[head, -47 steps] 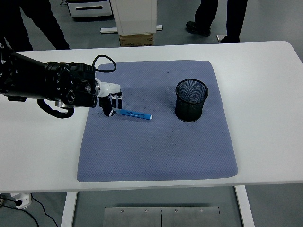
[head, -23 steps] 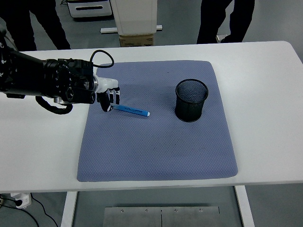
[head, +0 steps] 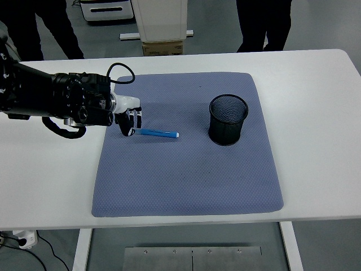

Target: Left hand places marker in pen holder

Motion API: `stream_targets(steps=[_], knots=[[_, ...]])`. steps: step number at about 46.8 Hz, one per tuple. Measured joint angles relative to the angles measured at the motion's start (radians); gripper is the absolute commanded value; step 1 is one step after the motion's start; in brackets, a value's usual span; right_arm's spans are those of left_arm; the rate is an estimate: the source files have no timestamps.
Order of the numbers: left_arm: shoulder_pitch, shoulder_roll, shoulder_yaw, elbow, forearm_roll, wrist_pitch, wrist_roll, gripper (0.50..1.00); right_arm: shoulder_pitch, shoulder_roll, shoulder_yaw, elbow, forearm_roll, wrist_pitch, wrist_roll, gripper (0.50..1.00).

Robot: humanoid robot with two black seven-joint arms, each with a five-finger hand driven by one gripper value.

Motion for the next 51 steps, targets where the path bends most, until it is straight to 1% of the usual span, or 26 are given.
stream_targets(steps=[22, 30, 51], knots=[[-0.002, 0.000, 0.000, 0.000, 0.000, -0.001, 0.000, 0.584, 0.000, 0.000, 0.000, 0.000, 0.000, 0.001, 0.001, 1.000], [-0.002, 0.000, 0.000, -0.003, 0.000, -0.006, 0.000, 0.619, 0.000, 0.000, 0.000, 0.000, 0.000, 0.001, 0.001, 1.000], [0.007, 0.000, 0.000, -0.014, 0.001, -0.006, 0.000, 0.619, 0.000, 0.000, 0.000, 0.000, 0.000, 0.000, 0.000, 1.000]])
